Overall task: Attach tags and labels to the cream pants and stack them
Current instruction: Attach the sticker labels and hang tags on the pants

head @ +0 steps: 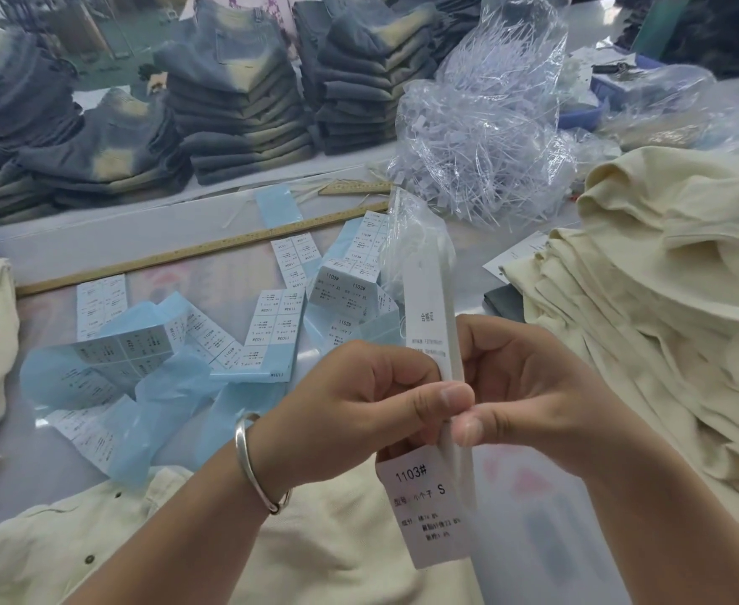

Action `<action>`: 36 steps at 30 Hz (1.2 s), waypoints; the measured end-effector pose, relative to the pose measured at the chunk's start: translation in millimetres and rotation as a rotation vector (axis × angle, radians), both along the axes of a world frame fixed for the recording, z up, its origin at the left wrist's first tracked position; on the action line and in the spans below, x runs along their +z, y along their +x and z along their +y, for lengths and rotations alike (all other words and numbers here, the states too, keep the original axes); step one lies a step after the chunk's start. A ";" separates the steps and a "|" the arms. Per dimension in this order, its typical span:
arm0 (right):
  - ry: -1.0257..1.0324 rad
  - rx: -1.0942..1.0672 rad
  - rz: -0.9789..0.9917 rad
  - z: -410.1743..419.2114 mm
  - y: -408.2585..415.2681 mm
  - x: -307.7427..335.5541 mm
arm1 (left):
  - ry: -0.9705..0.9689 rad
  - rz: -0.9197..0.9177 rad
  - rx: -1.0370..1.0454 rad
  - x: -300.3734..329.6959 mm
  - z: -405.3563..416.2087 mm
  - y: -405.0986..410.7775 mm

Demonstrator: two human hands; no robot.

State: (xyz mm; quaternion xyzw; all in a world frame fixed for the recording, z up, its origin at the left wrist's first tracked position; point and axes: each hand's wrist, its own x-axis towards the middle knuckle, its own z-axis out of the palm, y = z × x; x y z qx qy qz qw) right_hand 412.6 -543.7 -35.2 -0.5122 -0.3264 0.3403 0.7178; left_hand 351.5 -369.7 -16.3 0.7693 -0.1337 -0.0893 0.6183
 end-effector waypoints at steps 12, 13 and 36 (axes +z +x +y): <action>0.014 -0.029 0.099 -3.3 1.8 -7.3 | -0.069 0.105 0.006 -0.8 7.1 -3.6; -0.008 -0.051 0.103 -3.7 0.7 -6.8 | -0.079 0.112 0.011 -2.0 7.6 -3.7; -0.451 -0.857 -0.342 -30.8 9.1 -24.1 | -0.057 0.363 0.142 -50.6 -1.7 36.0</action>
